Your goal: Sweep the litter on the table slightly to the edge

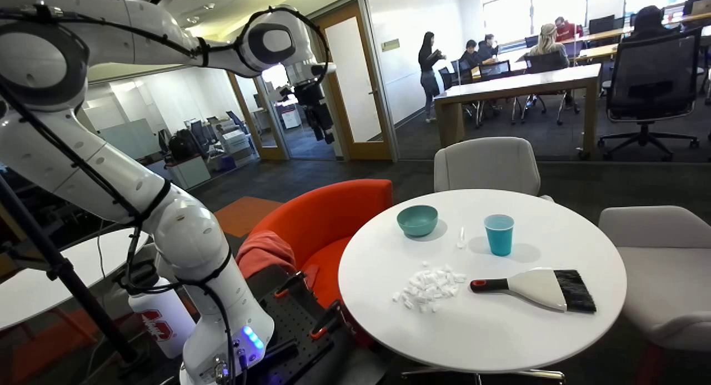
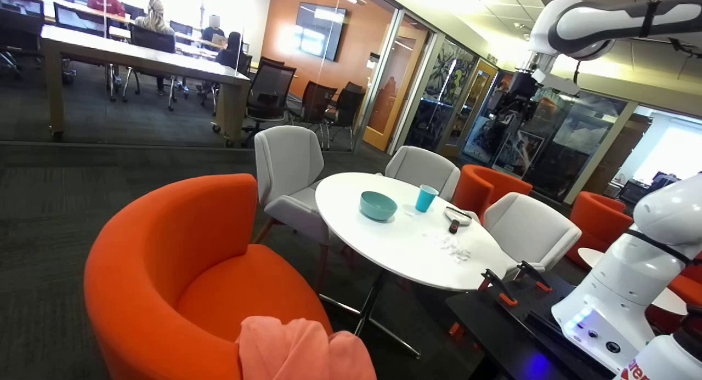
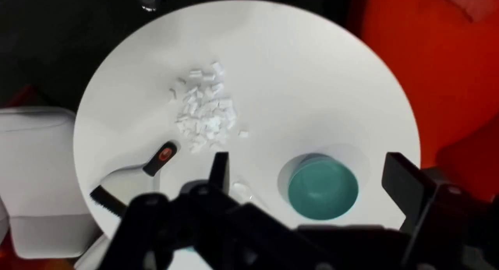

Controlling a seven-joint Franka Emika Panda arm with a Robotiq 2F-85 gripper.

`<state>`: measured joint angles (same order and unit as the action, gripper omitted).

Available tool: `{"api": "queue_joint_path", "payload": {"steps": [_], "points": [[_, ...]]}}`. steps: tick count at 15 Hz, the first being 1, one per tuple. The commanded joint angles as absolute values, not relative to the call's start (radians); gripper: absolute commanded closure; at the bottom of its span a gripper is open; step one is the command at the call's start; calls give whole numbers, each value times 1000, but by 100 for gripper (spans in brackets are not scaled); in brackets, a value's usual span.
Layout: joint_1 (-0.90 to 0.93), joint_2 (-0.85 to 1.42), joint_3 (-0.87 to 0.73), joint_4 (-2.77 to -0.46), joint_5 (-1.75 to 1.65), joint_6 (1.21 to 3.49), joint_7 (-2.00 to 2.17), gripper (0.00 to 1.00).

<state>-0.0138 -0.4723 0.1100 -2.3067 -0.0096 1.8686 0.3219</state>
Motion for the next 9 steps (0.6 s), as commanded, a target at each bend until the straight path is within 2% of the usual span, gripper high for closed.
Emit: {"api": "queue_joint_path", "payload": {"steps": [1,9], "points": [[-83,-456,105,-2388,-108,2092,419,0],[-363,-268,104,-2550,-489,2631,818,0]]}}
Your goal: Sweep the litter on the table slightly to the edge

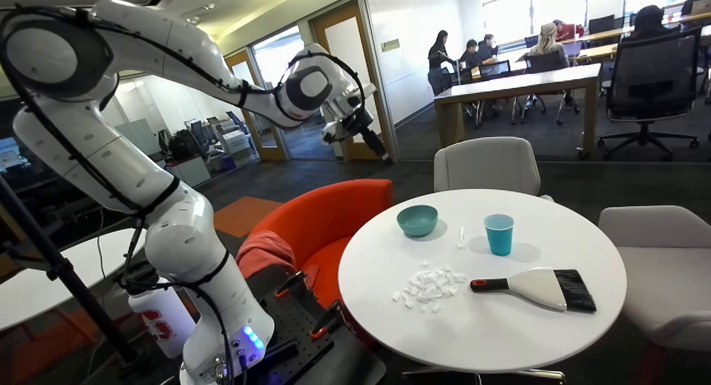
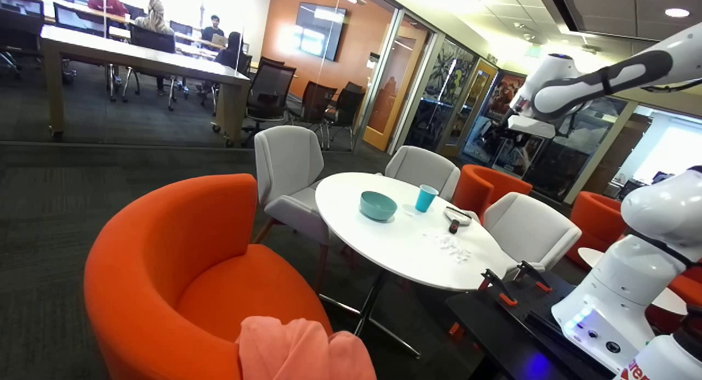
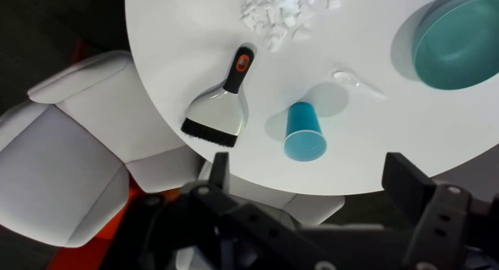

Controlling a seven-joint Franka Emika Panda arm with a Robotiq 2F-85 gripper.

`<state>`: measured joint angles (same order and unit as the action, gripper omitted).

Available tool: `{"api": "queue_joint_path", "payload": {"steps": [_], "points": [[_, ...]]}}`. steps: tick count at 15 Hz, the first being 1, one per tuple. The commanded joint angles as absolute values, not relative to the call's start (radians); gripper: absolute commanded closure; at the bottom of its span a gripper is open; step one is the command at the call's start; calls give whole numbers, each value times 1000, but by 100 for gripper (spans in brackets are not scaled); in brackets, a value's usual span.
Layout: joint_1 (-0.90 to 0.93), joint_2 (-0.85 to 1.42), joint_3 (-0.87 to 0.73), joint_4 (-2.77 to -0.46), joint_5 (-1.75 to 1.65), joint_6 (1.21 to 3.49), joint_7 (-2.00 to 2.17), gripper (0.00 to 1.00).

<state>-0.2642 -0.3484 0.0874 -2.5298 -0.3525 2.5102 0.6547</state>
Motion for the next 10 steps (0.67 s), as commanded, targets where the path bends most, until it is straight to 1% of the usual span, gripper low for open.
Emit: {"api": "queue_joint_path", "payload": {"steps": [1,3,4,5,6,10], "points": [[-409,-230,102,-2551,-578,2664,902,0],[-461,-161,79,-2533,-754,2673,1065,0],[-450,-129,51,-2518,-803,2651,1117,0],[-401,-125,10,-2521,-755,2614,1073,0],[-378,-162,-14,-2549,-762,2639,1058,0],[-363,-123,-47,-2535,-757,2639,1054,0]]}}
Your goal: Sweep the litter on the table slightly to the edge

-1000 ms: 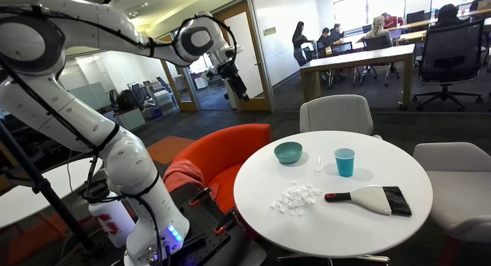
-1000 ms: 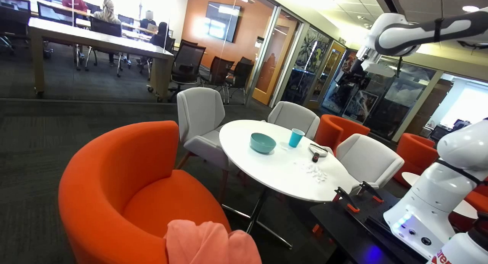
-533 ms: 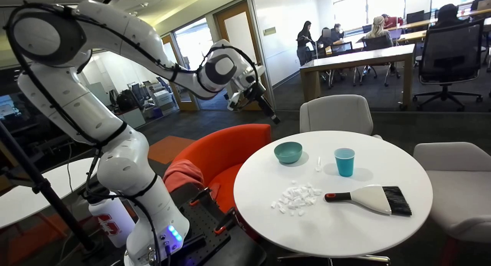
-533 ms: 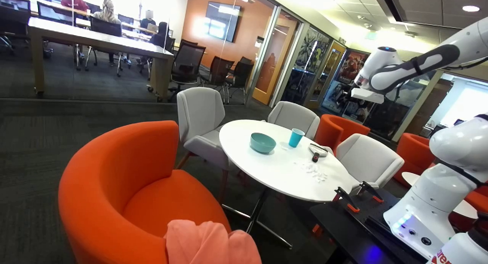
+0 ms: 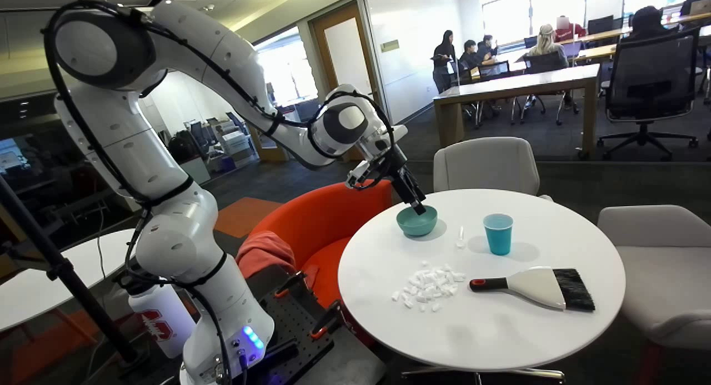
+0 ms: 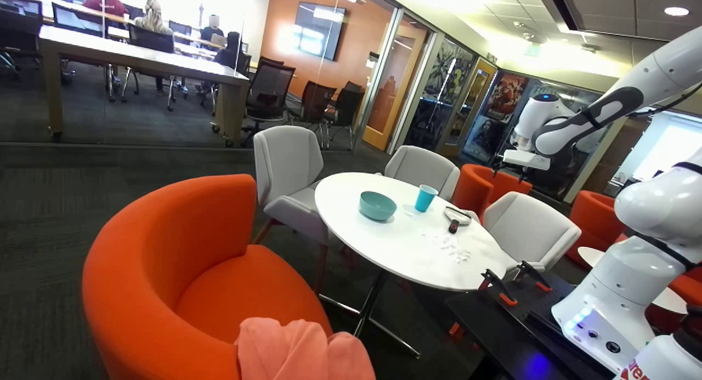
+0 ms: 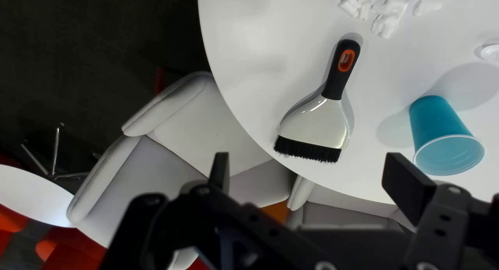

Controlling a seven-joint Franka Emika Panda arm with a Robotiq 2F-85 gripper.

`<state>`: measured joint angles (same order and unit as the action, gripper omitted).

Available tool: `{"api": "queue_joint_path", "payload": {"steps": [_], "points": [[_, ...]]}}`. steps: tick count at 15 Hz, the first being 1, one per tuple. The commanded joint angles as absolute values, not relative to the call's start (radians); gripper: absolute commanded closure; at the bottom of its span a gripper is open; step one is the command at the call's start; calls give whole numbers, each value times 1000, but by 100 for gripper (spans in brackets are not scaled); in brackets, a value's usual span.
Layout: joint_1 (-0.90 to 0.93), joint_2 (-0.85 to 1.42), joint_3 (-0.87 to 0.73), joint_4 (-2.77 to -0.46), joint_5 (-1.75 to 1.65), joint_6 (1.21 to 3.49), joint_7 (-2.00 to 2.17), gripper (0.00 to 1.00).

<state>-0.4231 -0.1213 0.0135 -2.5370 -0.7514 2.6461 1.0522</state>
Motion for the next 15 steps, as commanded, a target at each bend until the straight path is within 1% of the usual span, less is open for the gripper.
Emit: {"api": "queue_joint_path", "payload": {"steps": [1,4,5,9,12,15], "points": [[-360,-123,-46,-2533,-757,2639,1054,0],[-374,-52,-56,-2510,-941,2743,1297,0],[-428,-14,-20,-2491,-993,2779,1379,0],[-430,187,-48,-2392,-1248,2872,1680,0],[-419,351,-67,-2279,-1360,2929,1792,0],[-437,501,-66,-2156,-1389,2995,1782,0]]}}
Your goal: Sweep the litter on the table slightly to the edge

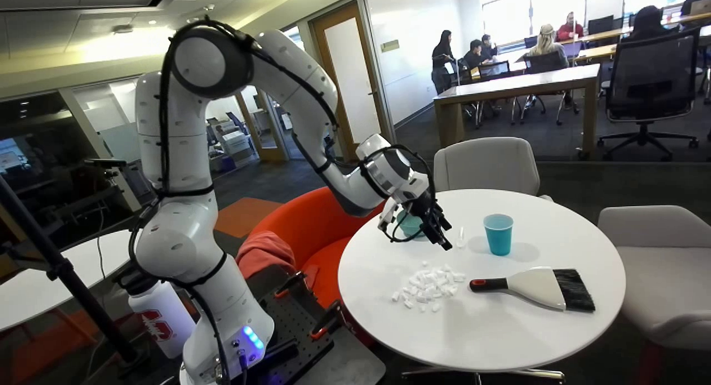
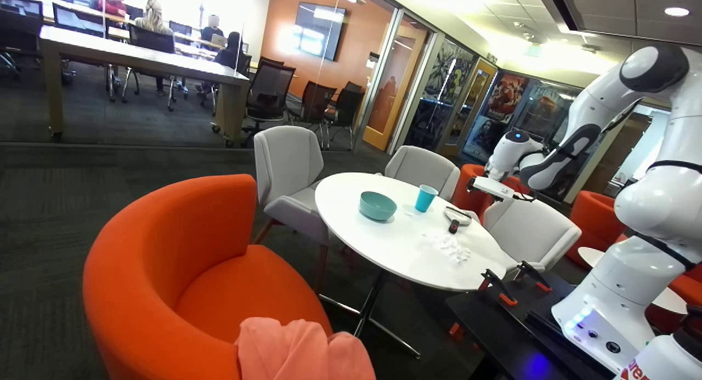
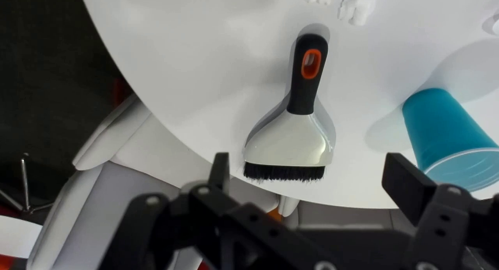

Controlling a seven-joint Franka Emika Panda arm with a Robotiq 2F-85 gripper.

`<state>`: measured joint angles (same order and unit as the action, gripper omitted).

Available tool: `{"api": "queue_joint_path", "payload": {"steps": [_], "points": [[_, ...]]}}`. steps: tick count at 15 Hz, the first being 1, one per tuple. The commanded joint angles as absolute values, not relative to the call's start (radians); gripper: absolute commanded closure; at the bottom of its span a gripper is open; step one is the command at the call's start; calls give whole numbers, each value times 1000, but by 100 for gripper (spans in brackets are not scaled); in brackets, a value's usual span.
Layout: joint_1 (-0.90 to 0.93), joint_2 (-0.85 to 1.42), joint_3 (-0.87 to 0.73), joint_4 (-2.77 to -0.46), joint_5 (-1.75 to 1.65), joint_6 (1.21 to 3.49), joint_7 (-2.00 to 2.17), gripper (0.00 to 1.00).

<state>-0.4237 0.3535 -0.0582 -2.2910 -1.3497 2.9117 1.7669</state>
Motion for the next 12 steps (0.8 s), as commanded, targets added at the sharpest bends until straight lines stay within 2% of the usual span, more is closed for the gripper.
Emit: {"api": "queue_joint_path", "payload": {"steps": [1,2,7,12], "points": [[-442,532,-61,-2131,-1373,3004,1757,0],[-427,453,-61,-2210,-1357,2953,1768,0],[-428,488,-61,-2186,-1356,2958,1768,0],[-342,543,-121,-2071,-1570,2920,2134,0]]}}
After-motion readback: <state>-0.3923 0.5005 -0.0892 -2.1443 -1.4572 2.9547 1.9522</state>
